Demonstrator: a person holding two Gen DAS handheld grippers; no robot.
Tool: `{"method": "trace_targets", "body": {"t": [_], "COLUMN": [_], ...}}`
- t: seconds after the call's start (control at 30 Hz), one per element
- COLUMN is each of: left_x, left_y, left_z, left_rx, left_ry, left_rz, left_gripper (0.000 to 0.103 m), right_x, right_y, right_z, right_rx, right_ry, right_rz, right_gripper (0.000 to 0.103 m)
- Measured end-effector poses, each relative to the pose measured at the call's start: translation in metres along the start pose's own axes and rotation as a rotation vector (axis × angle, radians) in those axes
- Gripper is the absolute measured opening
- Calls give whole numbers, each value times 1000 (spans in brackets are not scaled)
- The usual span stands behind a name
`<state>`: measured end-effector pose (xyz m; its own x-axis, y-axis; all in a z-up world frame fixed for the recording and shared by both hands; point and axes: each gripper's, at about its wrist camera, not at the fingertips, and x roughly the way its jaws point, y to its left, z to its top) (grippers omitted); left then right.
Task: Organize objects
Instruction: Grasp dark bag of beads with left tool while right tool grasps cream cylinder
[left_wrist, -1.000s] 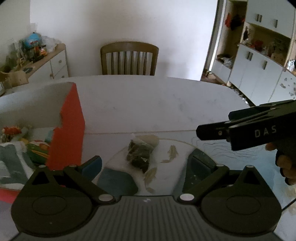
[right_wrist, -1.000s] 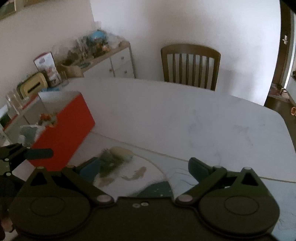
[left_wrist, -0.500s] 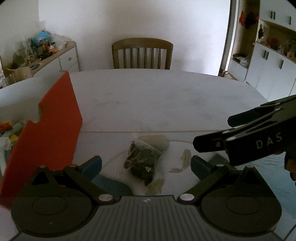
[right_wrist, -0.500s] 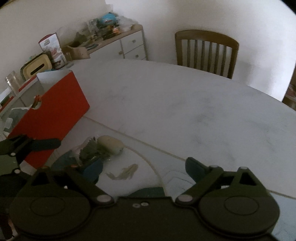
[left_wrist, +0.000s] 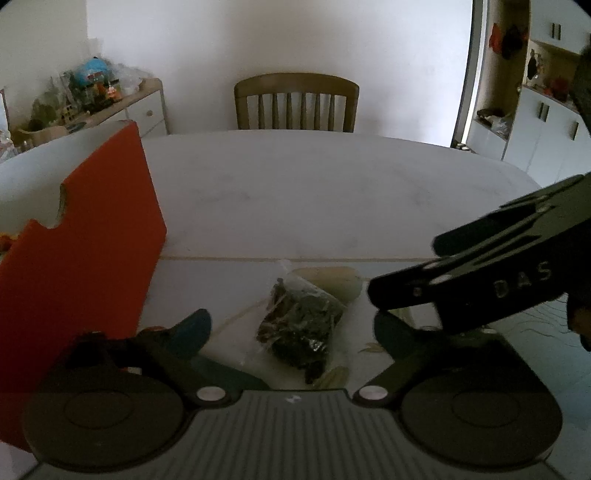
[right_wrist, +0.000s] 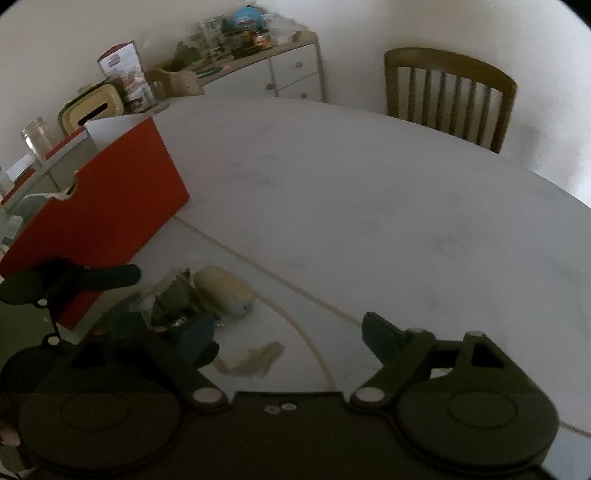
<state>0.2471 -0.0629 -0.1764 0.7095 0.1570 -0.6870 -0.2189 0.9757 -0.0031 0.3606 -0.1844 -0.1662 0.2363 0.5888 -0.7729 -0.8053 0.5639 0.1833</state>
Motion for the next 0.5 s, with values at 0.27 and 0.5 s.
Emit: {"method": "trace_targets", "body": {"t": [0.27, 0.5], "left_x": [2, -3], "left_y": [0, -3], "left_z": [-1, -2], "left_rx": [13, -5], "left_ry": [0, 3], "left_rz": [1, 39], "left_gripper": [53, 46], "right_x": [17, 28], "right_y": [5, 12], "right_z": [14, 21], "right_rx": [-54, -91], "right_ry": [31, 35], "right_rz": [56, 95], "right_gripper": [75, 66]}}
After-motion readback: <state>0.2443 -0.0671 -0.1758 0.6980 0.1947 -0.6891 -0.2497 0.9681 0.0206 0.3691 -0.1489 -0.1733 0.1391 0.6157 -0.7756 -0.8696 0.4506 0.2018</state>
